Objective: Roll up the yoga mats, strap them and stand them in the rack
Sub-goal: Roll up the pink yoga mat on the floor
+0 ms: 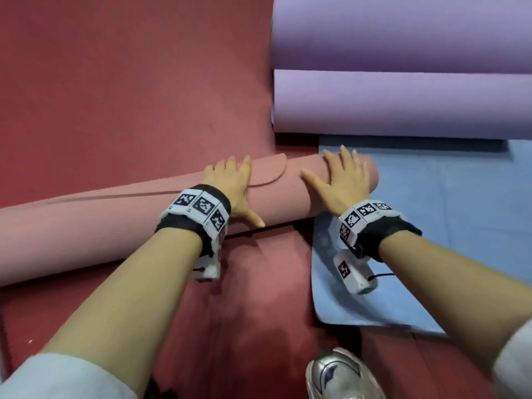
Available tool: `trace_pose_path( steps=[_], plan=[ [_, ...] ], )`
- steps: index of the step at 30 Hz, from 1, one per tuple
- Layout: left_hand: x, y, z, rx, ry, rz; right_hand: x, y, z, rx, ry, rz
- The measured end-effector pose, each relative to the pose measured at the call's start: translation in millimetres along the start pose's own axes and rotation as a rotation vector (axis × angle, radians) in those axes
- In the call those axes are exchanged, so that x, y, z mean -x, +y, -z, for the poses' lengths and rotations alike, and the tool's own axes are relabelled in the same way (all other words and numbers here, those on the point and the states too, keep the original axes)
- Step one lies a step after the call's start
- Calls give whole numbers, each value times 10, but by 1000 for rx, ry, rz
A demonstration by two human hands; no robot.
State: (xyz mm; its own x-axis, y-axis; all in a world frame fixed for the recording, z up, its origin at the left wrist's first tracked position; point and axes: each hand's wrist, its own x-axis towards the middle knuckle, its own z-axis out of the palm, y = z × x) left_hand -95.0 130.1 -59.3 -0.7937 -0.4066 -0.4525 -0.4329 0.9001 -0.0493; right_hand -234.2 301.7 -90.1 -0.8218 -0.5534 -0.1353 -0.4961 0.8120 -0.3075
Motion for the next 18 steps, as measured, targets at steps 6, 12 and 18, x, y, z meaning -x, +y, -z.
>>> trace_pose_path(
  steps=[6, 12, 18],
  plan=[
    [26, 40, 4, -61, 62, -15, -140, 310, 55, -562, 53, -558],
    [107, 54, -34, -41, 88, -5, -93, 446, 8, -762, 112, -565],
    [218, -38, -42, -34, 98, -10, -18, 324, -81, -811, 218, -542]
  ],
)
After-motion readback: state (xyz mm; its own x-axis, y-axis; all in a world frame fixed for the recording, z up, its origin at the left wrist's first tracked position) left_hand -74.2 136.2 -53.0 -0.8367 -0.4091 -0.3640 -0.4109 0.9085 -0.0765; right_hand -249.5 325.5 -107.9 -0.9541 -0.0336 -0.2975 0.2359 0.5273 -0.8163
